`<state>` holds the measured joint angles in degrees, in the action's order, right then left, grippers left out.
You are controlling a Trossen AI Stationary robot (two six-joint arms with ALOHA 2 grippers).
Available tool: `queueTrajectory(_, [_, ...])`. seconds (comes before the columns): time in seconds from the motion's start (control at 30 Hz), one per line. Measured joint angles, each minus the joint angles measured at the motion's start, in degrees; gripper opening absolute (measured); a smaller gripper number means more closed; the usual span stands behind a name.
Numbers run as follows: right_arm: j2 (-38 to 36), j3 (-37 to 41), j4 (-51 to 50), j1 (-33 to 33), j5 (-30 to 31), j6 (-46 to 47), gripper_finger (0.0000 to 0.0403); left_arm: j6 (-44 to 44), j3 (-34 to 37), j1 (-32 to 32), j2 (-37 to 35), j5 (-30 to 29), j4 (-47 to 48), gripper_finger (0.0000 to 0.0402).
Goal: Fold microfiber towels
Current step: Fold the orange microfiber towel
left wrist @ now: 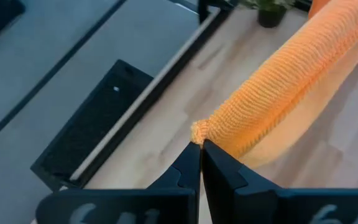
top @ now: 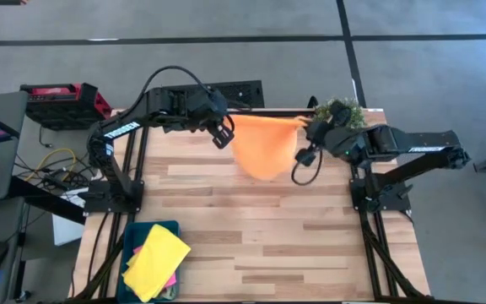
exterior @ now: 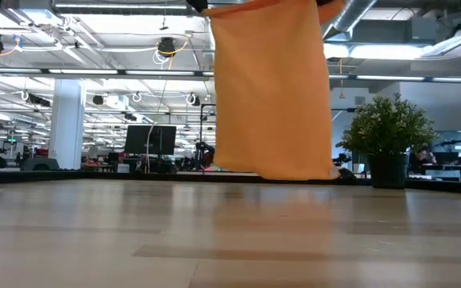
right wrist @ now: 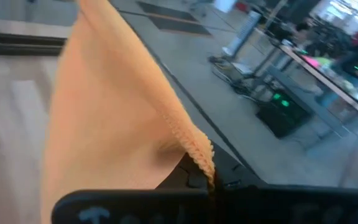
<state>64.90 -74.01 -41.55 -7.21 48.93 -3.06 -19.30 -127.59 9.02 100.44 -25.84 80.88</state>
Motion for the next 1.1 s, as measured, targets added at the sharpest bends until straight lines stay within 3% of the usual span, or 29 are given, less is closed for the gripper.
queueTrajectory(0.2, [0.2,-0.2,0.0,6.6,0.1,-0.7,0.0001,1.2,0.1,3.4,1.3,-2.6,-3.0,0.0000])
queueTrajectory(0.37, [2.1,-0.3,4.7,11.9,3.9,-6.6,0.0001,5.7,0.1,6.9,2.6,-4.9,-8.6,0.0000])
queueTrajectory(0.5, [3.2,-0.2,7.0,13.3,4.0,-9.1,0.0001,6.6,0.0,8.4,3.4,-4.9,-9.2,0.0000])
queueTrajectory(0.63, [3.9,-0.1,0.5,11.1,2.8,-4.9,0.0003,5.2,0.0,7.1,4.8,-4.6,-2.5,0.0000])
queueTrajectory(0.83, [3.8,2.3,-9.3,5.8,-1.5,8.4,0.0003,1.6,0.0,2.5,7.6,-4.3,5.8,0.0000])
queueTrajectory(1.1, [3.8,10.8,-12.3,-2.2,-6.4,22.3,0.0003,-3.9,5.0,-4.4,9.3,-0.7,8.8,0.0000])
